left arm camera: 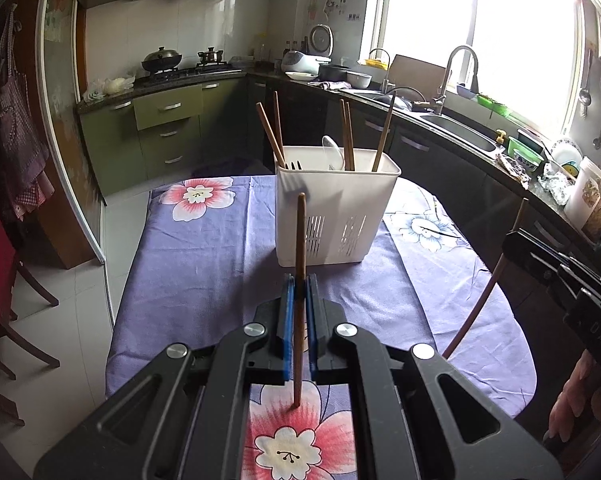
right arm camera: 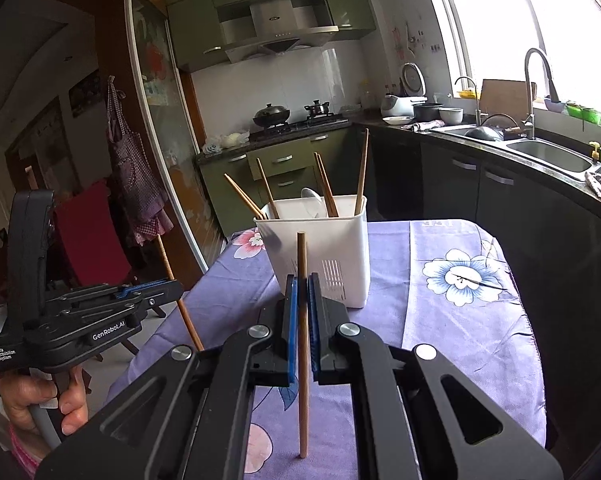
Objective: Organize utensils
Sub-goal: 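Lift both chopsticks upright and carry them over the white holder, then lower both chopsticks into the holder and open both tools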
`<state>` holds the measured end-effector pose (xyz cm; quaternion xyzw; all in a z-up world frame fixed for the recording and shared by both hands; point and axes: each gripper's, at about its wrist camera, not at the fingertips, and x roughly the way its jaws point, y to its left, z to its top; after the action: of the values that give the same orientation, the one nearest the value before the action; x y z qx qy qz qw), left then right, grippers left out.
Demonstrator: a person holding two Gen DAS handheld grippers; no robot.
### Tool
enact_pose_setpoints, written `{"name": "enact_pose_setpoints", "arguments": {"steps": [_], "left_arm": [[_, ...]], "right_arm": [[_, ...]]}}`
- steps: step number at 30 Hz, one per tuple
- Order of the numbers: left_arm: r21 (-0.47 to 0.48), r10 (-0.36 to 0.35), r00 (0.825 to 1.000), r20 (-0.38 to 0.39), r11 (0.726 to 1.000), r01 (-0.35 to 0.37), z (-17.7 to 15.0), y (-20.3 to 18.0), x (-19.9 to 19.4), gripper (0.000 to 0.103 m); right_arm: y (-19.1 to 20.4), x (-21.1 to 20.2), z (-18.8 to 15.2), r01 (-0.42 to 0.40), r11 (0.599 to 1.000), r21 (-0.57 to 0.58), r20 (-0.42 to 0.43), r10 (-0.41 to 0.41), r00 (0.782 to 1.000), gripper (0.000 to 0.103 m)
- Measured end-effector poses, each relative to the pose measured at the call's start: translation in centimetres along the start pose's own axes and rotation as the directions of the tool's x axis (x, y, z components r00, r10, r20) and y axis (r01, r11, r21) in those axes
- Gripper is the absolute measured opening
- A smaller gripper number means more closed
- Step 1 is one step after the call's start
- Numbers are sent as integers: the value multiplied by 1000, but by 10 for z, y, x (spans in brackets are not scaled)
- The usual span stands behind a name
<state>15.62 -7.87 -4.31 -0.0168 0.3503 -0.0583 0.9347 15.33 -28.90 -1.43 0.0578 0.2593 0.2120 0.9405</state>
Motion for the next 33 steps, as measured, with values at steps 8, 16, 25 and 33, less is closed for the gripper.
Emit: {"name": "enact_pose_setpoints", "arguments": {"steps": [8,16,25,33], "left_arm": [[14,-11,1000,-2,1000,11,8,-1,-1,6],[34,-65,998,-12,997,65,37,-4,-2,6],[80,-126,991,51,989,121,97,-18,-27,6],[84,-142,978,155,988,131,158,-23,-40,6]], "right_arm": [[8,-2,9,11,1000,-22,18,-10,1000,6],[18,-3,40,14,997,-80,45,-10,999,6],[30,-10,103,27,991,-131,123,-10,992,6],[31,-11,166,52,987,-150,230,-17,973,6]]}}
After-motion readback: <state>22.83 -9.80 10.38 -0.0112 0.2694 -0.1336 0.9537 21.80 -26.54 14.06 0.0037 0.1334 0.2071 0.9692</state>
